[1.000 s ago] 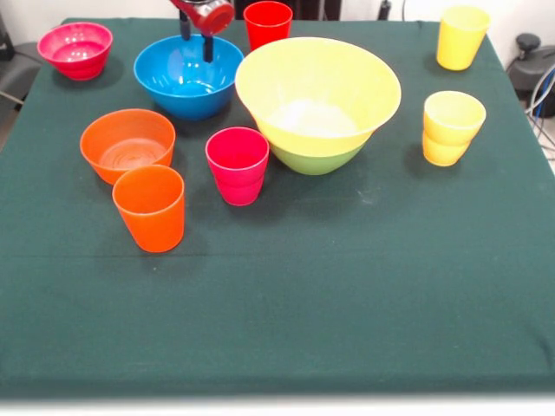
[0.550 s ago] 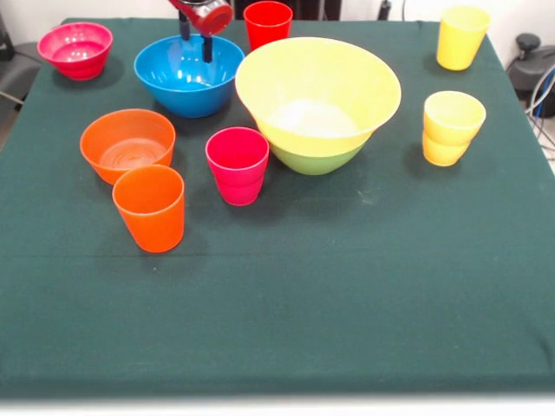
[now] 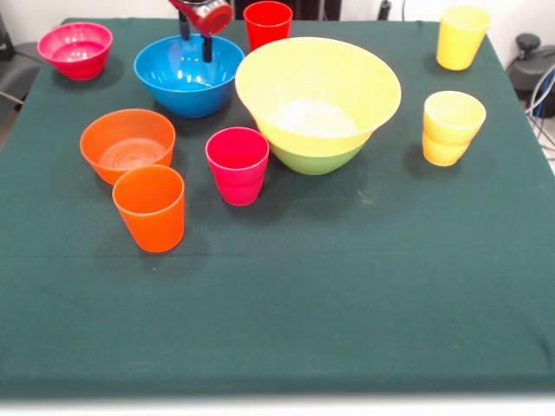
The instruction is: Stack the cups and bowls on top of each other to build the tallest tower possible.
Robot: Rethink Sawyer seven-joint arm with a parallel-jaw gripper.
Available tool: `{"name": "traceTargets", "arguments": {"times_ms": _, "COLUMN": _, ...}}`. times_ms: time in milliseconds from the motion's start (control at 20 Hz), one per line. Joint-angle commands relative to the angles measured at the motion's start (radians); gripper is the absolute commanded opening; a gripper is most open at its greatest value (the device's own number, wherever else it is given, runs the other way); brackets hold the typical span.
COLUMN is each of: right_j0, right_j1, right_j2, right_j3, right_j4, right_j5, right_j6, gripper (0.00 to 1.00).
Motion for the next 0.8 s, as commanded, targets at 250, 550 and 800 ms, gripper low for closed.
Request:
{"name": "traceTargets", "arguments": {"times_ms": 250, "right_j0": 0.012, "right_j1": 0.044, "right_j2": 0.081, "right_j3": -0.043, "right_j4": -0.018, "right_j5": -0.046, "right_j6": 0.047, "gripper": 1.0}}
{"name": "traceTargets", "arguments": {"times_ms": 550, "right_j0": 0.009, "right_j1": 0.048, "right_j2": 0.085, "right_j3": -0.046, "right_j4": -0.016, "right_j5": -0.042, "right_j6": 0.045, "gripper": 1.0}}
{"name": "traceTargets", "arguments": {"times_ms": 800, "right_j0": 0.009, "right_j1": 0.042, "right_j2": 0.083, "right_j3": -0.041, "right_j4": -0.016, "right_j5": -0.041, "right_j6": 0.045, "gripper": 1.0}}
